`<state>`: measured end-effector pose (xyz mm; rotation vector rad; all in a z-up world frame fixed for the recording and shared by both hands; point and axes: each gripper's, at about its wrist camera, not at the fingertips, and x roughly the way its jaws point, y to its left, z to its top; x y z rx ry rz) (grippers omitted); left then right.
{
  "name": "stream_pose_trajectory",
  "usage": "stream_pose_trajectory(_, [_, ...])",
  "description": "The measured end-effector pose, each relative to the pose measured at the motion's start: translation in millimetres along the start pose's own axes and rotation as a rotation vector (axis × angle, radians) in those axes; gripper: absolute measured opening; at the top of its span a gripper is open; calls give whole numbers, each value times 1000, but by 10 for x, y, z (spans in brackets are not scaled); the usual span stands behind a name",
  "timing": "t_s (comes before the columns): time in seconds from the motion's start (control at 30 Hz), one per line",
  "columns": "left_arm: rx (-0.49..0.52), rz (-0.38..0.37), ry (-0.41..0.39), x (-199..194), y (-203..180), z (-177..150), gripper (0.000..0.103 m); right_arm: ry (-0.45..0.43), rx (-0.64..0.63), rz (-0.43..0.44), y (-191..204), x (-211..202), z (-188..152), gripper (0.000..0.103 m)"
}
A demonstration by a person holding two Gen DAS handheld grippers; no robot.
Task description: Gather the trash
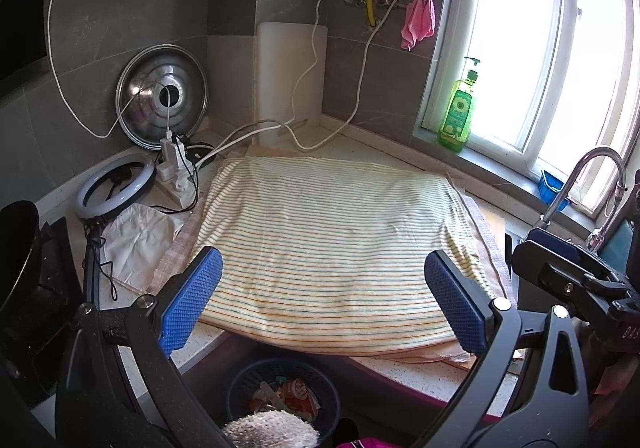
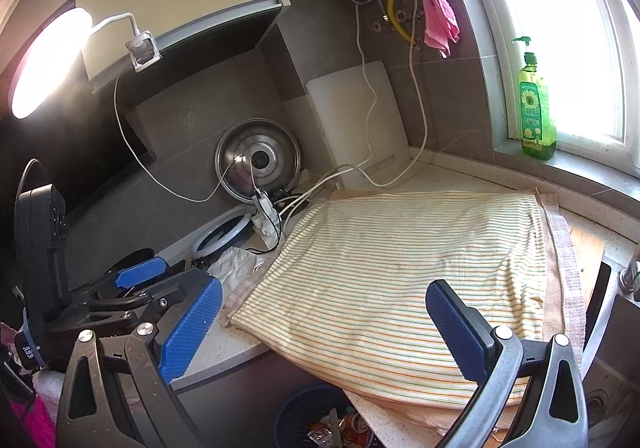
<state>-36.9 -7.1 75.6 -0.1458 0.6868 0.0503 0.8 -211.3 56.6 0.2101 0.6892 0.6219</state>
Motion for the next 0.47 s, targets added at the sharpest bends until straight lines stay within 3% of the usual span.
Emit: stream_pose_trajectory(0.47, [16, 23, -13, 106, -89, 50, 103, 27, 26, -13, -93, 116, 15, 103])
